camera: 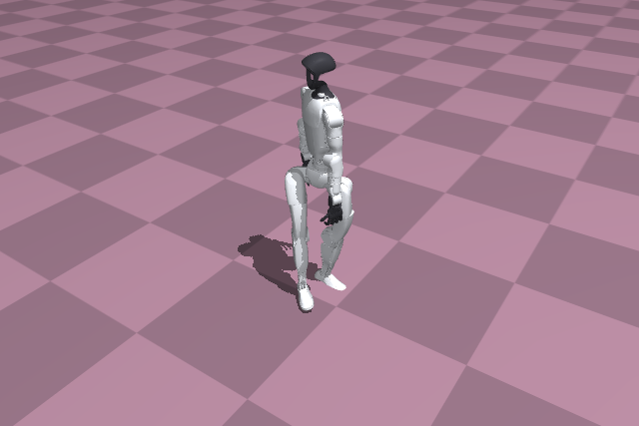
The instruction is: In place motions
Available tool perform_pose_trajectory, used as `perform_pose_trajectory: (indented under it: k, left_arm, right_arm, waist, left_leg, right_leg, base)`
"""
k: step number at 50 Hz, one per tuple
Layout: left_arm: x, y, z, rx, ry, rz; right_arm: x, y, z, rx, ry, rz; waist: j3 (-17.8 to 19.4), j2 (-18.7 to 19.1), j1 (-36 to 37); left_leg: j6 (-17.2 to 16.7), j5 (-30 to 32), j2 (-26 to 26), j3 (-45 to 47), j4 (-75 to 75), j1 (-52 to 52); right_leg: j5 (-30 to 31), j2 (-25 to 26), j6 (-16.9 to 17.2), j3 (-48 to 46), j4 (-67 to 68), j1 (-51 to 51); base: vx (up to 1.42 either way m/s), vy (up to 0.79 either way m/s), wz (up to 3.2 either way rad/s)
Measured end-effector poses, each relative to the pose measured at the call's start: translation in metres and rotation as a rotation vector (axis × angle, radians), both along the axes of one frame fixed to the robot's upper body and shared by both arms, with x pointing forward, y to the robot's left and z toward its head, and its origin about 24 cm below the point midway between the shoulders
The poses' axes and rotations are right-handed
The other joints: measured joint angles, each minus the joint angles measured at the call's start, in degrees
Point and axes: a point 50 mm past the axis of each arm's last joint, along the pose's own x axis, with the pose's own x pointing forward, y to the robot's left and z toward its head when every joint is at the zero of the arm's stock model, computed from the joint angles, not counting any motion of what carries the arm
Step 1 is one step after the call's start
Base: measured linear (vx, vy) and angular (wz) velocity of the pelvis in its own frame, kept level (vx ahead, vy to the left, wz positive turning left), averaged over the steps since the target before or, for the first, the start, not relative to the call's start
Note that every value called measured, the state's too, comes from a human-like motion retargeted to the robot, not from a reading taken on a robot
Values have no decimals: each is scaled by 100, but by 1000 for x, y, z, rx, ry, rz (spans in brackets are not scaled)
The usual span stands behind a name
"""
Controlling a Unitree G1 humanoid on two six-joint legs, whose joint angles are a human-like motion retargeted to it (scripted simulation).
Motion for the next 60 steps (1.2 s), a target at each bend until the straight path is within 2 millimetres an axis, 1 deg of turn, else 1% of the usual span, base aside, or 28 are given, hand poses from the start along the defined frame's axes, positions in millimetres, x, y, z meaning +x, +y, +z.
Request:
perform_pose_trajectory:
  k: [3,5,8,10,12,15,21,24,29,35,37,40,43,45,48,50,53,57,60]
  left_arm:
    - [8,-4,0,-17,-14,-16]
    - [10,-8,0,-30,-18,-16]
    - [8,-14,-1,-52,-14,-18]
    - [4,-16,-1,-62,-1,-24]
    - [-1,-18,-1,-64,17,-29]
    - [-10,-18,-1,-59,49,-36]
    - [-21,-10,-1,-34,89,-41]
    - [-19,-4,0,-14,84,-53]
    - [-13,1,0,11,65,-74]
    - [-6,-5,0,-3,51,-76]
    - [-7,-9,-1,-11,54,-77]
    - [-12,-15,-1,-19,61,-74]
    - [-13,-17,-1,-18,68,-79]
    - [-16,-16,-1,1,75,-87]
    - [-23,-14,-1,34,92,-95]
    - [-29,-13,-1,46,107,-88]
    - [-39,-15,-1,51,129,-54]
    - [-50,-19,-1,46,155,24]
    - [-56,-20,0,46,168,58]
  right_arm:
    - [-23,7,0,24,61,-27]
    - [-34,12,1,43,96,-30]
    - [-44,17,1,82,133,-18]
    - [-45,19,2,109,144,2]
    - [-42,20,1,124,141,30]
    - [-30,19,0,127,108,80]
    - [5,12,-3,105,-6,174]
    - [21,8,-2,86,-66,201]
    - [39,0,0,62,-141,223]
    - [54,-8,3,38,-204,242]
    - [54,-8,3,34,-217,238]
    - [52,-6,2,41,-229,225]
    - [48,-1,1,65,-233,202]
    - [42,3,-1,86,-223,192]
    - [28,9,-3,120,-180,193]
    - [18,13,-4,142,-144,212]
    - [7,15,-5,148,-101,270]
    - [2,15,-5,121,-78,364]
    - [0,16,-6,111,-75,393]
  waist:
    - [11,-31,-15]
    - [23,-49,-21]
    - [44,-50,3]
    - [52,-38,37]
    - [66,-21,76]
    - [86,10,165]
    - [71,17,579]
    - [22,-8,913]
    - [-149,-69,1622]
    - [-264,-183,2480]
    - [-291,-223,2746]
    - [-309,-253,3122]
    - [-311,-289,3390]
    - [-334,-362,3611]
    - [-418,-515,3929]
    - [-498,-638,4138]
    - [-564,-698,4286]
    - [-559,-707,4477]
    - [-577,-707,4596]
  left_leg:
    - [-16,-2,12,8,23,-20]
    - [-20,6,22,2,27,-31]
    - [-24,30,54,-51,30,-50]
    - [-25,48,83,-101,32,-67]
    - [-16,67,108,-181,31,-87]
    - [10,93,141,-347,30,-118]
    - [122,139,138,-781,34,-144]
    - [198,179,93,-1059,47,-153]
    - [341,338,-76,-1580,43,-197]
    - [492,436,-336,-2226,73,-244]
    - [546,445,-432,-2436,83,-250]
    - [600,508,-562,-2741,82,-266]
    - [684,561,-718,-3302,167,-411]
    - [747,598,-827,-3580,211,-478]
    - [816,628,-1010,-3915,185,-498]
    - [912,639,-1132,-4003,145,-519]
    - [1026,683,-1235,-4112,-11,-471]
    - [1114,763,-1276,-4225,-159,-425]
    - [1163,813,-1286,-4262,-273,-392]
  right_leg:
    - [-43,-22,56,-44,1,-26]
    - [-55,-26,42,-59,-7,-27]
    - [-30,-12,-76,-56,-20,-9]
    - [3,7,-206,-46,-20,5]
    - [55,33,-381,-20,-26,36]
    - [137,41,-637,-25,-68,112]
    - [171,-76,-953,-175,-176,375]
    - [116,-204,-1034,-330,-232,548]
    - [-31,-492,-1103,-716,-306,823]
    - [-184,-840,-1230,-1154,-402,1206]
    - [-241,-964,-1278,-1375,-409,1335]
    - [-348,-1120,-1356,-1767,-411,1512]
    - [-461,-1287,-1383,-2218,-401,1624]
    - [-512,-1406,-1385,-2446,-417,1710]
    - [-586,-1577,-1396,-2777,-429,1825]
    - [-627,-1706,-1388,-2958,-426,1883]
    - [-672,-1768,-1400,-3286,-460,1997]
    - [-756,-1784,-1408,-3424,-388,2074]
    - [-844,-1813,-1370,-3470,-284,2083]
  base:
    - [0,0,0]
    - [0,0,0]
    - [2,-3,16]
    - [5,-6,34]
    - [6,-5,49]
    - [8,-7,68]
    - [12,-9,98]
    - [19,-12,126]
    - [25,-8,144]
    - [27,5,141]
    - [30,14,128]
    - [21,16,122]
    - [15,17,134]
    - [10,15,113]
    - [10,11,105]
    - [12,11,94]
    - [11,9,90]
    - [7,11,26]
    - [7,8,9]
